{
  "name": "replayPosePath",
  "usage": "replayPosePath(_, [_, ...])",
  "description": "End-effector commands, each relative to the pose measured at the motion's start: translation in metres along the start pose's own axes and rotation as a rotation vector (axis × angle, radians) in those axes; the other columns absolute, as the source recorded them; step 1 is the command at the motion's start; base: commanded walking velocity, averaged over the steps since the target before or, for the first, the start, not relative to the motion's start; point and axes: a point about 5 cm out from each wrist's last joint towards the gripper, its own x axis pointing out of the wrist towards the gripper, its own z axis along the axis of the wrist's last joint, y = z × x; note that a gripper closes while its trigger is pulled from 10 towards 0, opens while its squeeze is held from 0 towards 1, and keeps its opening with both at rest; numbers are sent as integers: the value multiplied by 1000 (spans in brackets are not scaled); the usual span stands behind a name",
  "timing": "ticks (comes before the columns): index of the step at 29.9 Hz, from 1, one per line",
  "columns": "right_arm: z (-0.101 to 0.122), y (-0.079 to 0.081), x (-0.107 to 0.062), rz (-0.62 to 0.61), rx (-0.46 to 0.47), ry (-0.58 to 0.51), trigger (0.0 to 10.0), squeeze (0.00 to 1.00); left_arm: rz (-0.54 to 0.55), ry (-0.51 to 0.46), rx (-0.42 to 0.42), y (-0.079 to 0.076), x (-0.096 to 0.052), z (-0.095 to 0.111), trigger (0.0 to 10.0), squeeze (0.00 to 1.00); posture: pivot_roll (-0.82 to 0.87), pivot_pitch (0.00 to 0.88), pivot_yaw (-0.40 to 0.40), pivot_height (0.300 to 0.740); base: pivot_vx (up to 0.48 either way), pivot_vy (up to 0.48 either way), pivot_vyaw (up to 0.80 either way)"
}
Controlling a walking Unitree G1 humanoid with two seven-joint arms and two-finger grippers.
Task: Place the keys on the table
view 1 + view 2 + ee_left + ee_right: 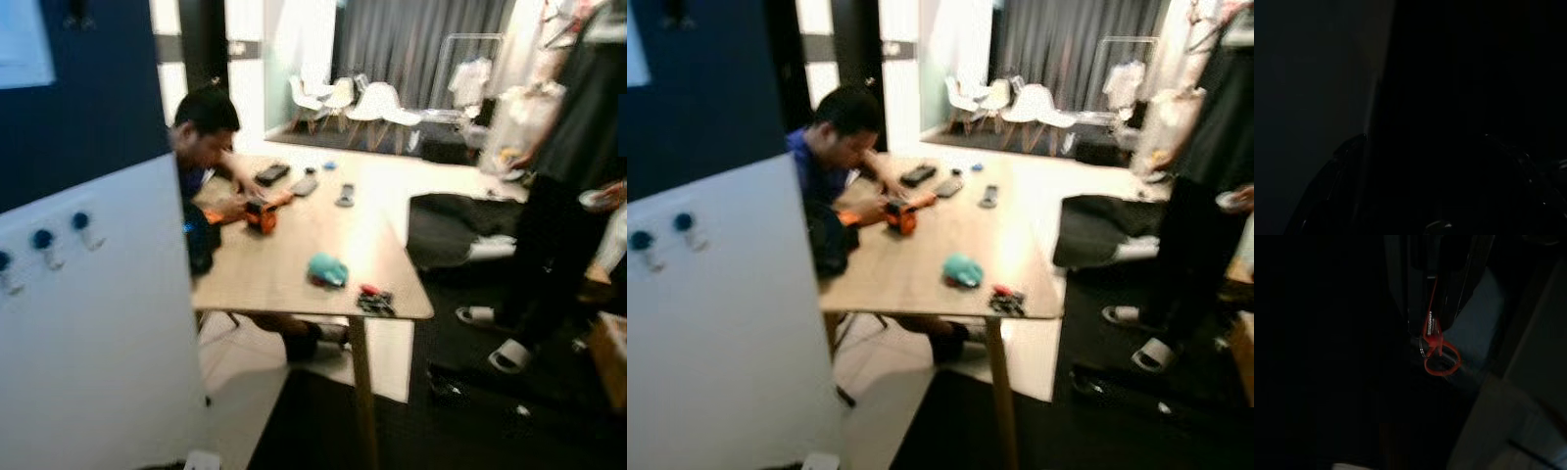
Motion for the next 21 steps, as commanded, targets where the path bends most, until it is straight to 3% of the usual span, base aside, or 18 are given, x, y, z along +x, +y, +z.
replayPosePath(1, [0,2,1,3,3,5,10000,0,10,9,-13,2,-2,-5,10000,0,58,0,2,740,0,0,-800])
replayPosePath(10, [2,2,2,3,3,3,10000,0,29,-9,-27,4,-2,-3,10000,0,52,6,5,740,0,0,-800])
replayPosePath(21, [-2,3,1,26,-17,31,10000,0,57,-15,-33,8,-3,-4,10000,0,53,16,-1,740,0,0,0])
